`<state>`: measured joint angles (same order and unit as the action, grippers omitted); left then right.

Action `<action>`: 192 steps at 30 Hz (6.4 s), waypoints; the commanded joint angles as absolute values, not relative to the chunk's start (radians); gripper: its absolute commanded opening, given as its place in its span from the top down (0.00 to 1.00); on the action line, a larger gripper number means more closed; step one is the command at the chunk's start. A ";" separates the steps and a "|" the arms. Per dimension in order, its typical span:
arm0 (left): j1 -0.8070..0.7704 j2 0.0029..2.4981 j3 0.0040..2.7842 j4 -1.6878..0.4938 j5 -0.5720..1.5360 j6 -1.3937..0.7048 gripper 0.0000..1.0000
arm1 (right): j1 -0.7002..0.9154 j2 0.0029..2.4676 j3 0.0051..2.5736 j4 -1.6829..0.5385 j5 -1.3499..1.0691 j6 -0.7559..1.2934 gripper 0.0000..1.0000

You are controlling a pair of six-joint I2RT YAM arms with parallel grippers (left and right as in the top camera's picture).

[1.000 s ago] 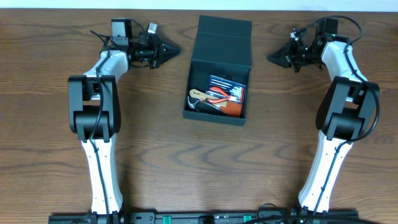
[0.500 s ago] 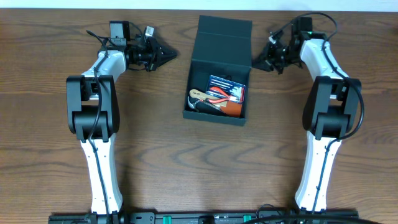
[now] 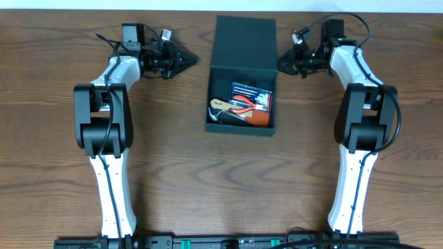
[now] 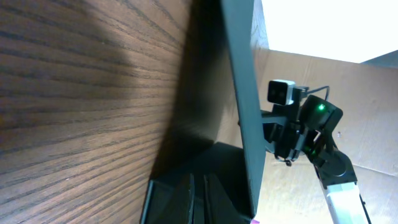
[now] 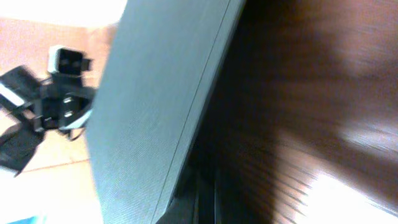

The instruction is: Pack container

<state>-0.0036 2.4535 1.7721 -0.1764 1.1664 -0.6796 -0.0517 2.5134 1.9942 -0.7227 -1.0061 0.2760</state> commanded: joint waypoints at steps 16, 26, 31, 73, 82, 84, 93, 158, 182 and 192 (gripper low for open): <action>-0.003 2.441 1.785 -0.179 1.158 -0.665 0.95 | -0.001 2.520 2.001 -0.653 -1.306 0.216 0.99; -0.003 2.441 1.785 -0.179 1.158 -0.665 0.95 | -0.001 2.520 2.001 -0.684 -1.274 0.223 0.99; -0.003 2.441 1.785 -0.178 1.158 -0.665 0.95 | 0.001 2.520 2.000 -0.719 -1.258 0.213 0.99; -0.025 2.396 1.785 -0.700 1.187 -0.348 0.95 | -0.007 2.520 2.000 -1.097 -1.094 -0.038 0.99; -0.025 2.395 1.785 -0.625 1.121 -0.356 0.95 | -0.012 2.520 2.000 -0.920 -1.132 0.036 0.99; -0.025 2.395 1.785 -0.602 1.137 -0.361 0.95 | -0.012 2.520 2.000 -0.874 -1.200 0.036 0.99; -0.026 2.395 1.785 -0.434 1.195 -0.481 0.95 | -0.012 2.520 2.000 -0.757 -1.375 0.037 0.99; -0.026 2.395 1.785 -0.393 1.197 -0.503 0.95 | 0.048 2.581 2.000 -0.556 -1.225 0.302 0.99; -0.057 2.260 1.785 -0.379 1.192 -0.495 0.95 | 0.051 2.539 2.001 -0.334 -1.545 0.445 0.99; -0.076 2.206 1.785 -0.400 1.192 -0.487 0.95 | 0.052 2.449 2.001 -0.594 -1.432 0.346 0.99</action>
<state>-0.0731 2.2433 1.7744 -0.3923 1.1759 -0.4976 0.0380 2.5278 1.9945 -0.5415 -1.4788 0.4358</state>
